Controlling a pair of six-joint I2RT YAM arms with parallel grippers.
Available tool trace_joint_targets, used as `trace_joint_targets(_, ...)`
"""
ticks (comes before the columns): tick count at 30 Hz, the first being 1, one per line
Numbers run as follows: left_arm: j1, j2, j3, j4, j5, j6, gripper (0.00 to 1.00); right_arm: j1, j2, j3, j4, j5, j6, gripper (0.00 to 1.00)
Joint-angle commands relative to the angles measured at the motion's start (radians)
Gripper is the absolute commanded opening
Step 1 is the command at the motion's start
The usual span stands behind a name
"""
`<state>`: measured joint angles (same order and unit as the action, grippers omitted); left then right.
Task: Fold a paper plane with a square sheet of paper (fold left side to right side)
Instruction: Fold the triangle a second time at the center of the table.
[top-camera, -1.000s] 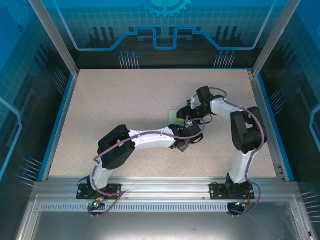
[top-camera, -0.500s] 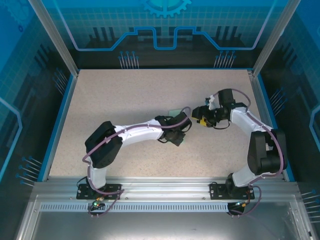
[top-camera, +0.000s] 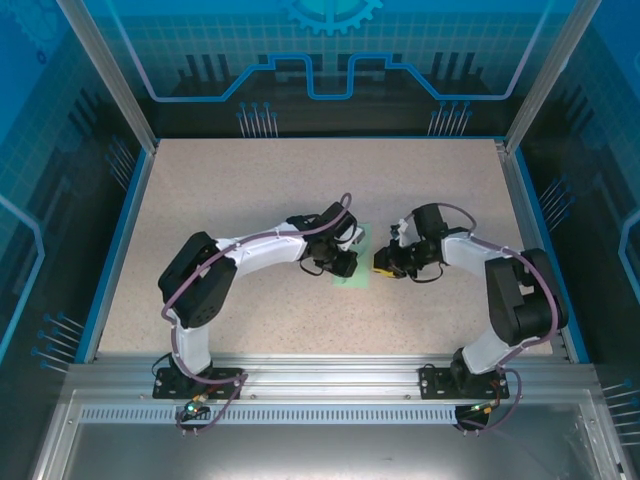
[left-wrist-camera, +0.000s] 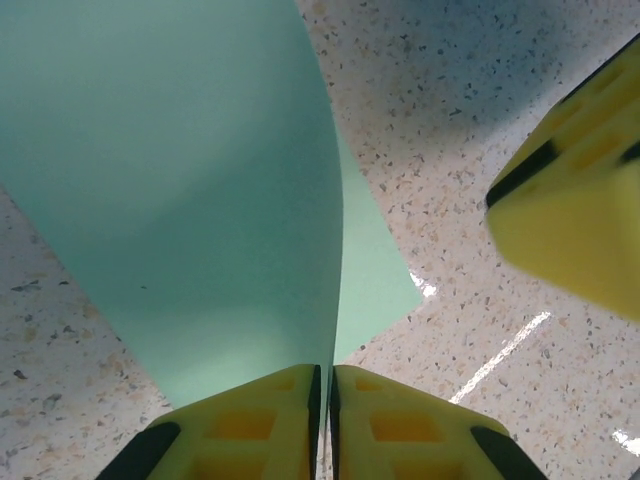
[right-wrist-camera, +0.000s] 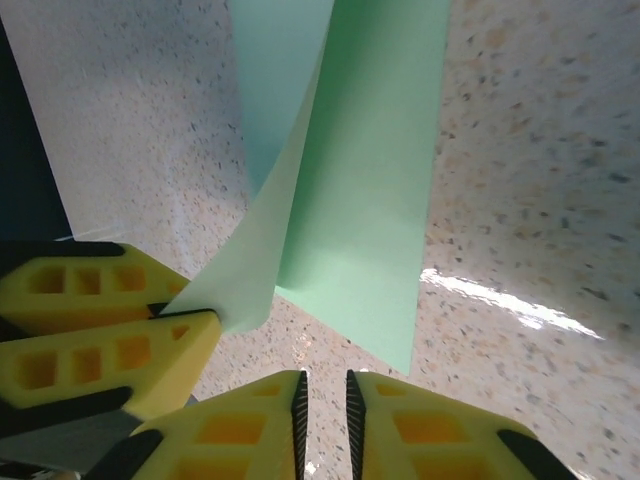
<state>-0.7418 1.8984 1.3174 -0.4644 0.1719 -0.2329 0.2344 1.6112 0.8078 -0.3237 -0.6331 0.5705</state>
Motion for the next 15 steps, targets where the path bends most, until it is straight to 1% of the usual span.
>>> trace_joint_targets(1, 0.027, -0.030, -0.013, 0.014, 0.071, 0.024, 0.15, 0.043, 0.040, -0.009, 0.025, 0.030, 0.017, 0.19)
trace_joint_targets(6, 0.048, -0.014, 0.010, -0.017, 0.067, 0.049, 0.16, 0.094, 0.095, 0.006, 0.014, 0.069, 0.027, 0.18)
trace_joint_targets(15, 0.064, 0.027, 0.053, -0.060, 0.036, 0.079, 0.17, 0.114, 0.139, 0.030, -0.071, 0.149, 0.012, 0.18)
